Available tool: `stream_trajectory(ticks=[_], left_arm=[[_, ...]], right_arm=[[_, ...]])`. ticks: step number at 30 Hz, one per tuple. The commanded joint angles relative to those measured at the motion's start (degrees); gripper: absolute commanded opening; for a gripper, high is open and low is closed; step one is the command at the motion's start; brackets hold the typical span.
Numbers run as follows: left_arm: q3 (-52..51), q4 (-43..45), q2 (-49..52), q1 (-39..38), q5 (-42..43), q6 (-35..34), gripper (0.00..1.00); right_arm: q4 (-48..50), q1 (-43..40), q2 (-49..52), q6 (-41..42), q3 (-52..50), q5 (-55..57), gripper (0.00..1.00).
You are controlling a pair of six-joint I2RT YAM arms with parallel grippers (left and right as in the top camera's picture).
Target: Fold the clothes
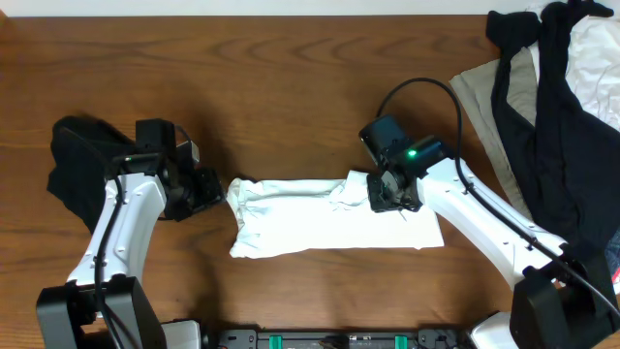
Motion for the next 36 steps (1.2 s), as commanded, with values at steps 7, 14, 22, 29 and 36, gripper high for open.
stream_trajectory(ticks=[7,14,22,29,36], left_arm=[[0.1,0.0,-0.1,-0.1,0.7,0.1,0.59],[0.1,0.0,-0.1,-0.1,0.7,0.1,0.59],[0.1,0.0,-0.1,-0.1,0.7,0.1,0.60],[0.1,0.0,-0.1,-0.1,0.7,0.2,0.59],[0.1,0.0,-0.1,-0.1,0.7,0.2,0.59]], right_arm=[[4.4,-0.3,0.5,-2.1,-5.1,-0.1,0.32],[7.6,0.5,0.5,-11.5,-5.7,-10.3,0.01],[5.6,5.3,0.5,-24.5,-5.7,-21.6,0.36],[5.2,5.7,0.5,-25.2,-5.7,-21.2,0.40],[5.7,3.9,-1.0,-18.9,-5.0,-11.6,0.30]])
